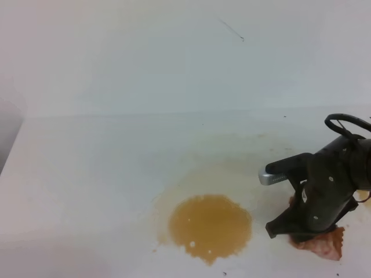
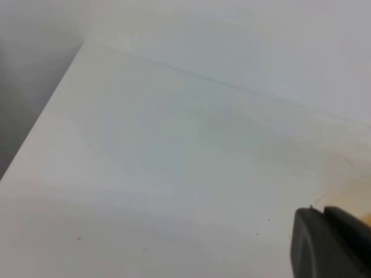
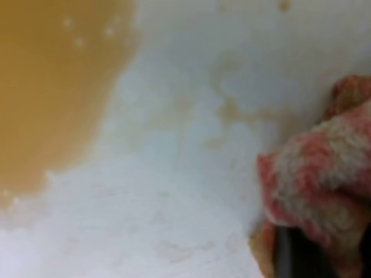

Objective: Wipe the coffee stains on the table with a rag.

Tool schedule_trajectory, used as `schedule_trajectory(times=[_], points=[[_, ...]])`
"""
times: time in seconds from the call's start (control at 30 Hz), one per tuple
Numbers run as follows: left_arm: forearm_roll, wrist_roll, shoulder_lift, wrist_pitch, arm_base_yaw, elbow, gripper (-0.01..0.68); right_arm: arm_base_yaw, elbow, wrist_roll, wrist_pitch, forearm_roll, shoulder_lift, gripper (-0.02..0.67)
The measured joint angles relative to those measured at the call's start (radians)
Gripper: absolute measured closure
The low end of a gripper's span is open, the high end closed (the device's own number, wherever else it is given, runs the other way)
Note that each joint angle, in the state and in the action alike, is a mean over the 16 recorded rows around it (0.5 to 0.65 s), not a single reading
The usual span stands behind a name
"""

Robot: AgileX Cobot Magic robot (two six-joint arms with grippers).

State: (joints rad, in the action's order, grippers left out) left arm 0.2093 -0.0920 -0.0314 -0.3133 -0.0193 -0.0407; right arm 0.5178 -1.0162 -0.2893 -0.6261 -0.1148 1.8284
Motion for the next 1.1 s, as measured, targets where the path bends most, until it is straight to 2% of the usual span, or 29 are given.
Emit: schedule_trajectory(times=[0.2, 0.33, 0.73, 1.1], points=[[0.0, 0.0, 0.0, -0.001, 0.0, 0.0, 0.673, 0.0, 0.0, 0.021, 0.001, 0.038, 0.008, 0.556], [0.0, 0.0, 0.0, -0.001, 0.0, 0.0, 0.673, 0.0, 0.0, 0.048, 0.008, 0.078, 0.009, 0.598], [0.0, 0.0, 0.0, -0.001, -0.001, 0.008, 0.673, 0.0, -0.025, 0.138, 0.026, 0.185, 0.03, 0.61], [0.0, 0.0, 0.0, -0.001, -0.005, 0.005, 0.673, 0.015, -0.137, 0.186, -0.005, 0.231, 0.097, 0.611]])
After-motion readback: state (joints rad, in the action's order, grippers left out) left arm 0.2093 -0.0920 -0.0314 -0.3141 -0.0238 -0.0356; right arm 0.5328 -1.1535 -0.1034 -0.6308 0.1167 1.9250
